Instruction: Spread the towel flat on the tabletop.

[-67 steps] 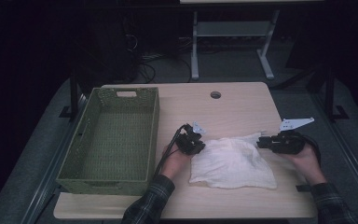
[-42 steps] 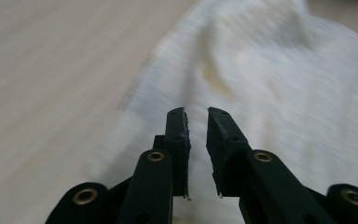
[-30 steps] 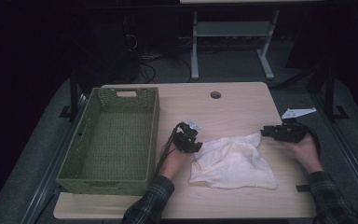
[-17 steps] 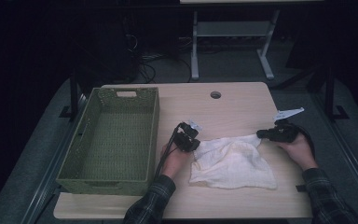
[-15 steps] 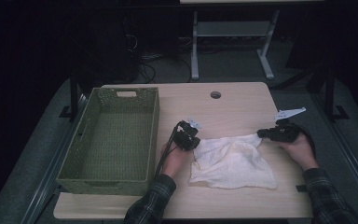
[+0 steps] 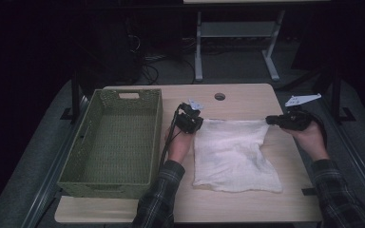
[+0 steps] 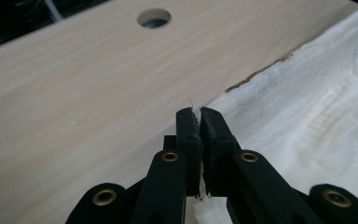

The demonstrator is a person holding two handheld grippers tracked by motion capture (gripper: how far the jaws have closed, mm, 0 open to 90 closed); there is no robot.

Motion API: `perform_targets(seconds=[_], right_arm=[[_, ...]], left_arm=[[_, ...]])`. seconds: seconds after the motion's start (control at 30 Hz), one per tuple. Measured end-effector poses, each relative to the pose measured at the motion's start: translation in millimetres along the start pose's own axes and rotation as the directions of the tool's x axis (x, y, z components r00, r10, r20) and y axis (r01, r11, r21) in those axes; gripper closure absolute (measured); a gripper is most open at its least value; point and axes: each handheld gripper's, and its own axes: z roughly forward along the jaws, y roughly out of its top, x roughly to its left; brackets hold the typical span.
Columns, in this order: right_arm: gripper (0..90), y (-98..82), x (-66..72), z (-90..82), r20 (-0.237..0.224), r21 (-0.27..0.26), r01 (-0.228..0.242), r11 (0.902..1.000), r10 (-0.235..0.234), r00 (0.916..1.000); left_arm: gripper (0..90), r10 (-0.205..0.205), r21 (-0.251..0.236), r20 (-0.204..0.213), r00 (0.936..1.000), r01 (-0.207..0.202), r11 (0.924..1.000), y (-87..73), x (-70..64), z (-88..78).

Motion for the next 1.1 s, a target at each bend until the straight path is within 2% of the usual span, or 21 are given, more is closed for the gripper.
perform_targets(seconds=[0.17, 0.27, 0.3, 0.33, 0.4, 0.47, 0.5, 0.63, 0.77, 0.8, 0.83, 0.97, 1.1], right_arm=[[83.2, 14.0, -7.9, 12.4, 0.014, 0.017, -0.014, 0.9998, 0.014, 0.9998], [83.1, 16.5, -13.5, 26.4, 0.012, 0.028, -0.034, 0.9990, 0.034, 0.9994], [83.1, 16.5, -13.5, 26.4, 0.012, 0.028, -0.034, 0.9990, 0.034, 0.9994], [82.8, 17.4, -16.4, 34.0, 0.013, 0.028, -0.042, 0.9988, 0.041, 0.9991], [82.6, 18.0, -18.3, 37.2, 0.012, 0.029, -0.047, 0.9985, 0.046, 0.9989], [80.5, 18.6, -21.3, 43.8, 0.013, 0.024, -0.046, 0.9987, 0.045, 0.9989], [74.0, 18.9, -23.0, 48.0, 0.031, 0.036, -0.061, 0.9975, 0.060, 0.9977], [70.7, 17.0, -25.6, 47.9, 0.030, 0.038, -0.075, 0.9965, 0.074, 0.9968], [66.7, 11.9, -25.1, 39.5, 0.001, 0.021, -0.086, 0.9960, 0.086, 0.9963], [66.2, 10.5, -23.2, 37.8, -0.004, 0.020, -0.090, 0.9958, 0.090, 0.9960], [66.2, 10.5, -23.2, 37.8, -0.004, 0.020, -0.090, 0.9958, 0.090, 0.9960], [64.1, 1.5, -15.5, 31.0, -0.007, 0.013, -0.069, 0.9975, 0.070, 0.9976], [63.7, -3.7, -10.5, 27.1, -0.011, 0.005, -0.063, 0.9980, 0.063, 0.9979]], left_arm=[[86.1, -0.014, 0.006, -0.031, 0.9994, 0.014, 0.9999, 7.0, 13.2, 10.9], [86.1, -0.030, 0.036, -0.055, 0.9981, 0.032, 0.9988, 2.8, 19.5, 22.9], [86.1, -0.030, 0.036, -0.055, 0.9981, 0.032, 0.9988, 2.8, 19.5, 22.9], [86.0, -0.034, 0.059, -0.072, 0.9968, 0.039, 0.9975, -1.0, 23.1, 30.3], [86.0, -0.036, 0.069, -0.078, 0.9963, 0.042, 0.9967, -2.9, 24.5, 34.0], [85.7, -0.041, 0.081, -0.087, 0.9954, 0.048, 0.9956, -6.0, 27.0, 40.9], [81.6, -0.044, 0.082, -0.088, 0.9951, 0.052, 0.9953, -7.1, 27.6, 43.4], [70.7, -0.056, 0.080, -0.078, 0.9954, 0.062, 0.9948, -8.2, 26.8, 45.1], [62.7, -0.063, 0.066, -0.045, 0.9970, 0.066, 0.9956, -8.7, 23.8, 39.0], [61.0, -0.068, 0.070, -0.022, 0.9975, 0.069, 0.9952, -10.2, 22.0, 35.8], [59.2, -0.068, 0.070, -0.022, 0.9975, 0.069, 0.9952, -10.2, 22.0, 35.8], [55.4, -0.062, 0.067, 0.022, 0.9979, 0.060, 0.9959, -16.4, 17.1, 27.3], [53.1, -0.058, 0.064, 0.042, 0.9974, 0.056, 0.9964, -19.5, 13.2, 21.8]])
